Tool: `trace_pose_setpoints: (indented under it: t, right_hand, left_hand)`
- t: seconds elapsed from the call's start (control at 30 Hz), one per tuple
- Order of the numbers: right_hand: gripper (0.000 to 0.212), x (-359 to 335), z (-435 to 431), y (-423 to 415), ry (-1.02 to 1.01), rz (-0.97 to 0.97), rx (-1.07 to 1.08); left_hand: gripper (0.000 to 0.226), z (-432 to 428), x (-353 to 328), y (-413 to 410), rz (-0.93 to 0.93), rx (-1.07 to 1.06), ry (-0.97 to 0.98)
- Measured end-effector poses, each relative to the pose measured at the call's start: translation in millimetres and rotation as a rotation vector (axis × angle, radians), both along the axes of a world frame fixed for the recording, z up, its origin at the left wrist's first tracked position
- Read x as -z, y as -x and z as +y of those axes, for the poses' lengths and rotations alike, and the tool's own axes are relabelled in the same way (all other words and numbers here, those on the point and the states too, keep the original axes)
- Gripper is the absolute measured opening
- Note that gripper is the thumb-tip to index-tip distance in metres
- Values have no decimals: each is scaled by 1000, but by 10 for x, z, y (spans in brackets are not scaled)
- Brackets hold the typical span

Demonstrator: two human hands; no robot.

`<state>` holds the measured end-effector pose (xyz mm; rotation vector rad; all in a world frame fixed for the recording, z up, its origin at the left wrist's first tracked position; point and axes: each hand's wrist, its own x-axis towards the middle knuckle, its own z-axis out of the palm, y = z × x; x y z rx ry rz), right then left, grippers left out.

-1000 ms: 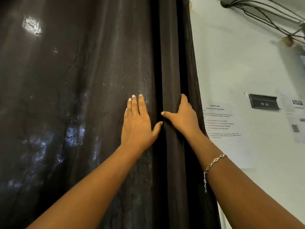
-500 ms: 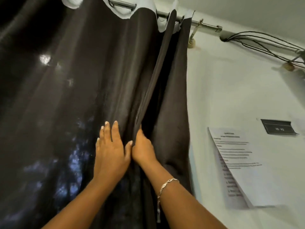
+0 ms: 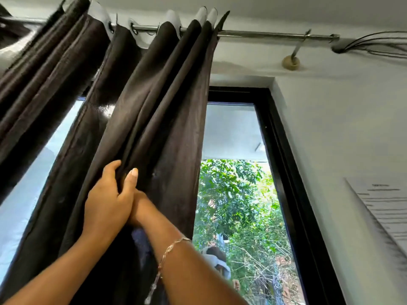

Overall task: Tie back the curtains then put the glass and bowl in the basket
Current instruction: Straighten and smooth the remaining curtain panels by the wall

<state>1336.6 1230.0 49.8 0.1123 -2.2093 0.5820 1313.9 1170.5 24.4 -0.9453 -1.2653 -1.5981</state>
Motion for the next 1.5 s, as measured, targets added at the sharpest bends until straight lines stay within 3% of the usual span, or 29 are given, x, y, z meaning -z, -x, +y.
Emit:
trace_pose_setpoints:
  t: [0.03,0.07,0.13,0.23,0.33,0.4,0.5,0.6,0.7,0.8,0.9,1.03,1.17,1.33,1.43,1.5]
  right_hand:
    - [39,13,24,0,98,50,-32]
    - [36,65,-19,-128,60,104,37]
    - [33,68,119,-204,-10,404,181]
    - [28,41,315,-579,-174,1055,485]
    - [35,-105,514,-1084,-236,1351,627]
    - [50,-222,764,-1435,-52,1250,727]
    - [71,-327,1166,-1782,324,782,433]
    - [61,-258,1342,-1773,419,463,227]
    - [51,-182,1310,-1665,421,317,123]
    - [70,-172,1191,-1551,416,290,74]
    - [84,-173,1022,-1407,388,321,63]
    - [62,-148,932,-1253,305,335,136]
    - [63,-117,953,-1165,406,285,9]
    - [43,-42,1055,-1197,458,373,-53]
    - [42,-8,1075,-1211,357,461,55]
    - [54,0,1056,-1231,347,467,14]
  left_hand:
    - [49,-13,8,32,-4,13,0]
    - [49,-16,26,62,-6,17,-2]
    - [51,19,61,71,1,-1,9]
    - [57,117,123,-13,67,-83,28]
    - [63,220,174,-197,198,-126,-1]
    - [65,288,201,-376,266,-102,-16]
    - [58,419,238,-691,345,-28,-7]
    - [55,599,305,-975,346,75,46]
    - [61,753,372,-1090,206,103,40]
    - [63,801,430,-1112,114,46,31]
    - [50,781,480,-1117,79,17,19]
    - [42,698,538,-1088,17,-32,18]
    - [55,553,599,-1082,-35,-113,91]
    - [56,380,624,-1084,-32,-191,118]
    - [57,392,658,-1121,-8,-231,156]
    - [58,467,671,-1159,5,-225,196]
